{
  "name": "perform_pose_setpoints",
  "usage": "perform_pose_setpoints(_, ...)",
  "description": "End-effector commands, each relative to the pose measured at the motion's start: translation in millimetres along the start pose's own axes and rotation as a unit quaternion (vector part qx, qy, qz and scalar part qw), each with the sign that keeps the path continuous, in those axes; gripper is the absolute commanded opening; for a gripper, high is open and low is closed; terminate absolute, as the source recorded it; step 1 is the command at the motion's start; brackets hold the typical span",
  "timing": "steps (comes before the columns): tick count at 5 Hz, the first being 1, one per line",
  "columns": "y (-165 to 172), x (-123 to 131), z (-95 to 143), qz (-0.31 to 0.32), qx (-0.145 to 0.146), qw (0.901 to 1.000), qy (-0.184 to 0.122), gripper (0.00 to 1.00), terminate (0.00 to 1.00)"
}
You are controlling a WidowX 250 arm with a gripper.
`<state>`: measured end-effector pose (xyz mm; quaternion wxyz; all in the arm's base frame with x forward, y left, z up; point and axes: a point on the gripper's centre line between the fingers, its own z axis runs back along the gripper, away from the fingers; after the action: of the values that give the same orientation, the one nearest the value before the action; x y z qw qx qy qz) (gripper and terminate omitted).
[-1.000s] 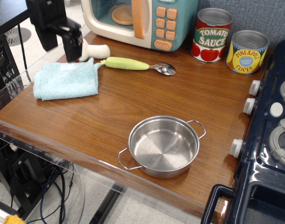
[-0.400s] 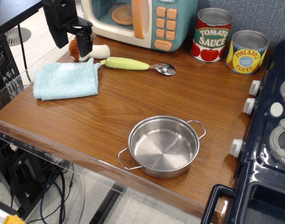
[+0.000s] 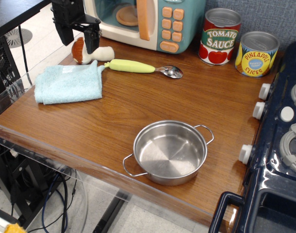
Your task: Pick up and move the white utensil inside the pot at the bottom right hand corner.
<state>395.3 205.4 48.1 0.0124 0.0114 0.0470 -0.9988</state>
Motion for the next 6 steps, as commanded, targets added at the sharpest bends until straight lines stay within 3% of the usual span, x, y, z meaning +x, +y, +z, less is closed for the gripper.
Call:
perform_pose_setpoints(1,-14,-10,8,0.014,-0.016,0.9997,0.008,0.00,0.00)
perform_pose_setpoints(4,-4,-5,18,-0.015,-0.012,0.9998,0.010,0.00,0.00)
perform_pose_setpoints(5,-5,-8,36,-0.008,-0.013,0.9996,0.023,0.00,0.00)
perform_pose_setpoints(6,-6,-5,69,-0.005,-0.005,0.9982,0.060,0.00,0.00)
